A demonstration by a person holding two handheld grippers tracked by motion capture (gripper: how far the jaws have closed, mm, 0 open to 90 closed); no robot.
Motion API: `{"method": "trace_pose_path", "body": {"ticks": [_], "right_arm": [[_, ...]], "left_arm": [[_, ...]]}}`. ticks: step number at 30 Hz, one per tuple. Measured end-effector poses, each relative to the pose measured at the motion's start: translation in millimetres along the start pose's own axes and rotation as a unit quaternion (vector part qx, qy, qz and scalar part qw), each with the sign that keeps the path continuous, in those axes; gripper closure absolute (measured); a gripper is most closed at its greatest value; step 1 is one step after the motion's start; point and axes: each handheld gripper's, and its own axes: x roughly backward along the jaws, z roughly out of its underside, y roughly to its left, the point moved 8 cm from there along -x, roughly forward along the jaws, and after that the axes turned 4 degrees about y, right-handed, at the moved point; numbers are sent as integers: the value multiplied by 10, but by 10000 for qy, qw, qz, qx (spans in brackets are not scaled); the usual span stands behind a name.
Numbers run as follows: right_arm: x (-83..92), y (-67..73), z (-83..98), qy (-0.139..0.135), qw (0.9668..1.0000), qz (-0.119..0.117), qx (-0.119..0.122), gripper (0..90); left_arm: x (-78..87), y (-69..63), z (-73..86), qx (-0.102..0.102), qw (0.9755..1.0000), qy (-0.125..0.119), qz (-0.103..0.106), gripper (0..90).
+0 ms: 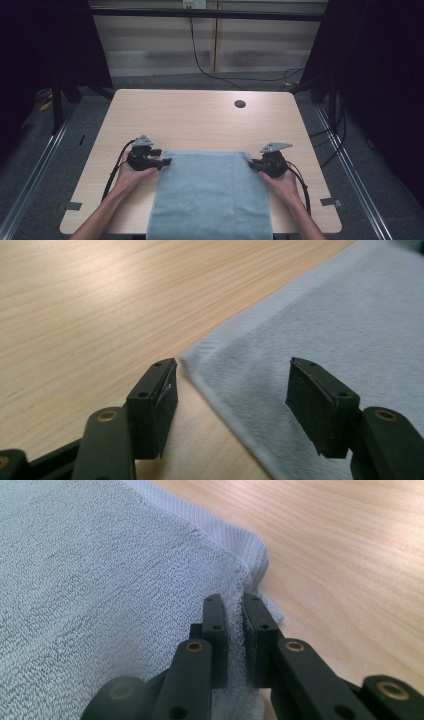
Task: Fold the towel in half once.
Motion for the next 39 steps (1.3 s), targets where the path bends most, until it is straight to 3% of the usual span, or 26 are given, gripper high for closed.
{"method": "trace_pose_path", "body": {"ticks": [7, 10, 13, 16, 20, 24, 28, 31, 39], "right_arm": [[3, 9, 11, -59, 10000, -11, -35, 824], [5, 20, 12, -33, 10000, 3, -45, 825], [3, 31, 11, -55, 10000, -57, -55, 828], [3, 47, 10, -61, 9997, -177, -137, 841], [15, 54, -26, -155, 9989, -357, -259, 853], [168, 33, -221, -650, 9955, -545, -431, 856], [324, -5, -455, -1075, 9907, -643, -526, 857], [437, -27, -653, -1318, 9880, -634, -494, 857], [778, -94, -1250, -1858, 9805, -556, -331, 859]], "left_arm": [[-30, -103, -4, -231, 9996, 58, 122, 382], [-69, -149, -28, -412, 9991, 140, 7, 421], [-95, -182, -48, -444, 9989, 124, 67, 598], [-98, -224, -39, -335, 9987, 174, 335, 810], [-8, -226, -84, -198, 9982, 27, 567, 846], [175, -221, -217, -113, 9969, -358, 687, 847], [334, -167, -416, -34, 9958, -653, 642, 845], [424, -115, -566, -71, 9958, -733, 547, 845], [732, -122, -1029, -160, 9910, -1254, 437, 845]]}}
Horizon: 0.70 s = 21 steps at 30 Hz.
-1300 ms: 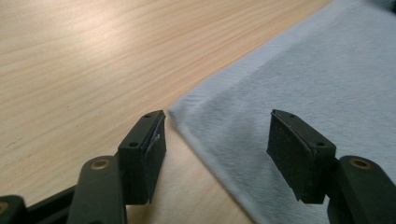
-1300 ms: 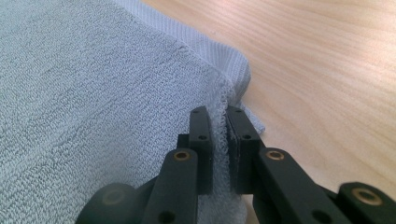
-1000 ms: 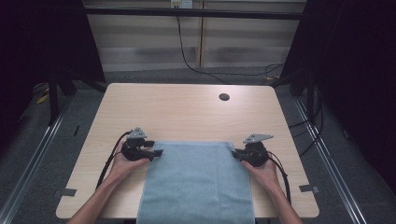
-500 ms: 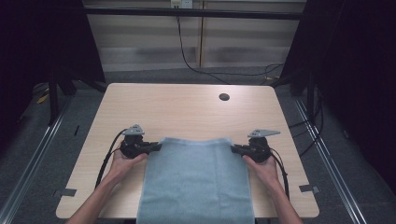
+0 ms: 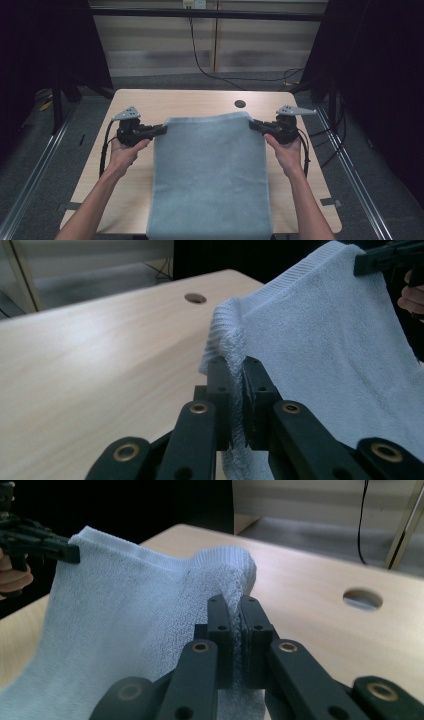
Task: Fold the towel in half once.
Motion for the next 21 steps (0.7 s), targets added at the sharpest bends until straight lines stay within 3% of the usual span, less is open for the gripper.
{"method": "trace_pose_path", "body": {"ticks": [4, 6, 8, 10, 12, 14, 17, 19, 21], "right_arm": [[8, -1, -334, -171, 9998, 73, 112, 859], [34, -26, -512, -348, 9993, 100, 97, 860], [51, -76, -656, -512, 9985, 191, 23, 861], [58, -121, -778, -617, 9978, 257, -53, 862], [77, -135, -902, -701, 9971, 313, -10, 862], [116, -106, -992, -819, 9962, 290, 10, 862], [154, -15, -930, -705, 9971, 255, 157, 862], [171, 55, -758, -407, 9984, 285, 287, 862], [223, 144, -565, -282, 9989, 171, 347, 862]], "left_arm": [[107, 25, -287, -35, 9996, -261, -49, 846], [151, 73, -417, -197, 9995, -220, -143, 847], [206, 138, -538, -133, 9990, -324, -271, 849], [272, 176, -662, -32, 9982, -538, -258, 849], [297, 185, -730, -119, 9979, -537, -331, 849], [312, 123, -742, -137, 9981, -561, -228, 849], [307, -7, -628, -282, 9984, -474, -147, 844], [304, -83, -479, -338, 9988, -360, -67, 838], [336, -146, -342, -325, 9988, -366, 5, 843]]}}
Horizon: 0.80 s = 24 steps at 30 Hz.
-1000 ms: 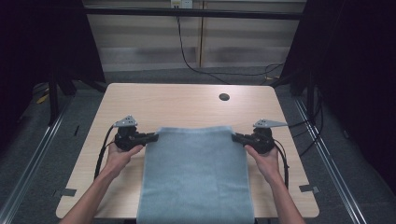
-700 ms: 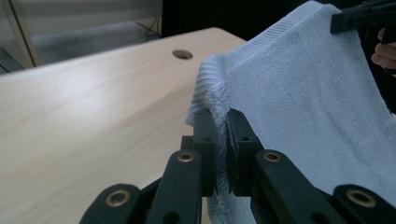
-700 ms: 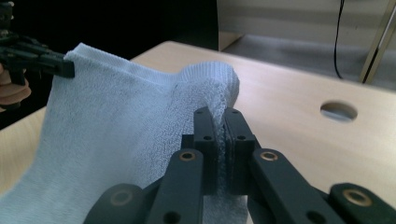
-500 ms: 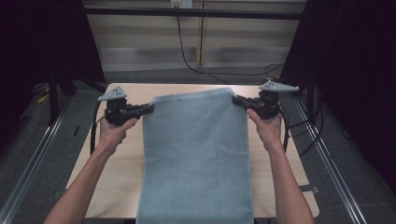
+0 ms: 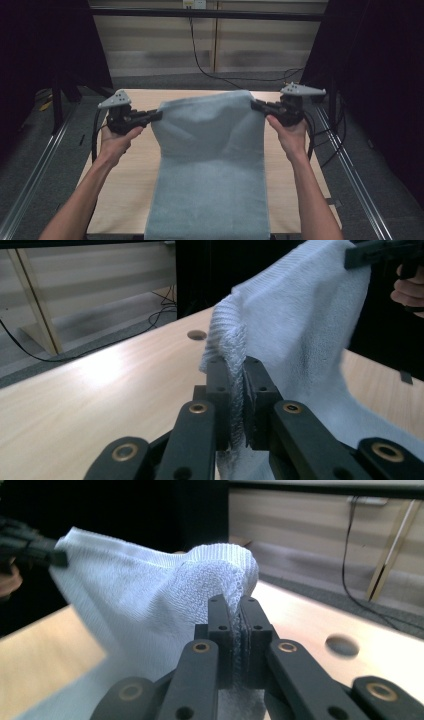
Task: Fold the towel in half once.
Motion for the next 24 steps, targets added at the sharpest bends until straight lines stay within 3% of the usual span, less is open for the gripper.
{"method": "trace_pose_path", "body": {"ticks": [7, 9, 10, 13, 15, 16, 18, 23, 24], "right_arm": [[396, 276, 559, 124, 9996, -271, 10, 861], [500, 363, 719, 174, 9995, -277, 14, 861], [546, 414, 802, 224, 9993, -304, 8, 861], [625, 557, 1087, 397, 9984, -406, -46, 861], [619, 634, 1330, 597, 9973, -417, -120, 861], [599, 669, 1462, 709, 9960, -500, -229, 861], [556, 715, 1696, 1088, 9930, -424, -180, 861], [532, 803, 2053, 1502, 9864, -558, -360, 860], [525, 814, 2118, 1595, 9849, -551, -389, 861]], "left_arm": [[149, -315, 342, 19, 9994, 129, 325, 846], [187, -458, 470, 32, 9986, 174, 496, 846], [197, -510, 544, -7, 9986, 227, 479, 846], [200, -646, 801, 146, 9975, 441, 542, 846], [161, -700, 1001, 175, 9959, 768, 442, 845], [148, -727, 1088, 211, 9951, 847, 458, 846], [120, -782, 1261, 258, 9931, 1012, 533, 846], [134, -865, 1641, 396, 9868, 1440, 627, 845], [135, -879, 1717, 448, 9844, 1555, 687, 845]]}}
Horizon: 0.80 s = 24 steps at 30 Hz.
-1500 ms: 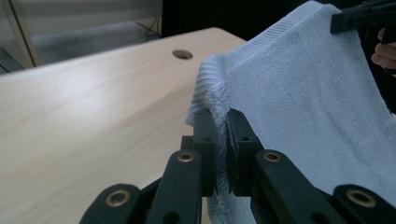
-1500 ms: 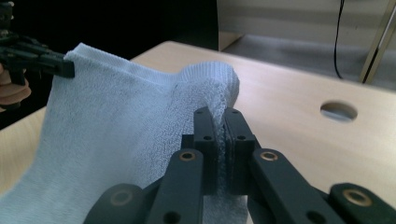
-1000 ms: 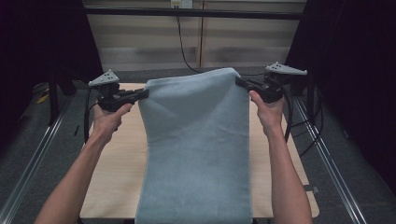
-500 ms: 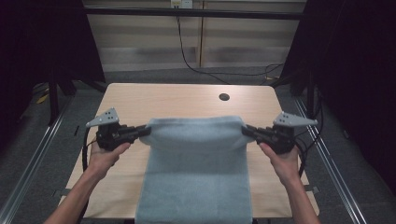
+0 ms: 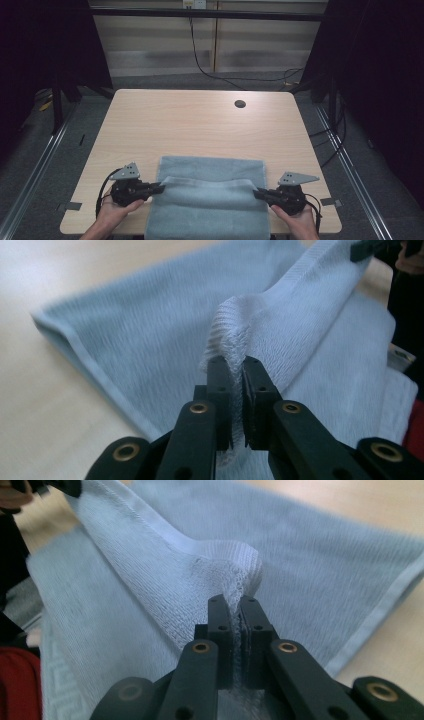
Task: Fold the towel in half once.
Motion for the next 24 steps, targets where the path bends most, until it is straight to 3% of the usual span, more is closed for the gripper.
{"method": "trace_pose_path", "body": {"ticks": [4, 5, 10, 13, 17, 22, 24], "right_arm": [[-144, 10, 174, 377, 9992, 103, 51, 860], [-184, 13, 198, 501, 9986, 138, 56, 860], [-295, -84, 154, 546, 9981, 269, 49, 863], [-361, -189, 77, 483, 9985, 251, -4, 865], [-483, -327, -65, 446, 9983, 381, 36, 866], [-655, -541, -281, 478, 9975, 503, 91, 867], [-721, -621, -366, 510, 9973, 523, 25, 867]], "left_arm": [[-125, 21, 173, 19, 9994, 354, -38, 837], [-161, 29, 175, -66, 9990, 431, -62, 837], [-250, 169, 113, 22, 9993, 331, -145, 842], [-265, 292, 66, 98, 9994, 289, -173, 843], [-301, 445, -20, 19, 9986, 272, -452, 844], [-358, 759, -177, 328, 9979, 194, -523, 845], [-385, 879, -244, 360, 9970, 204, -658, 845]]}}
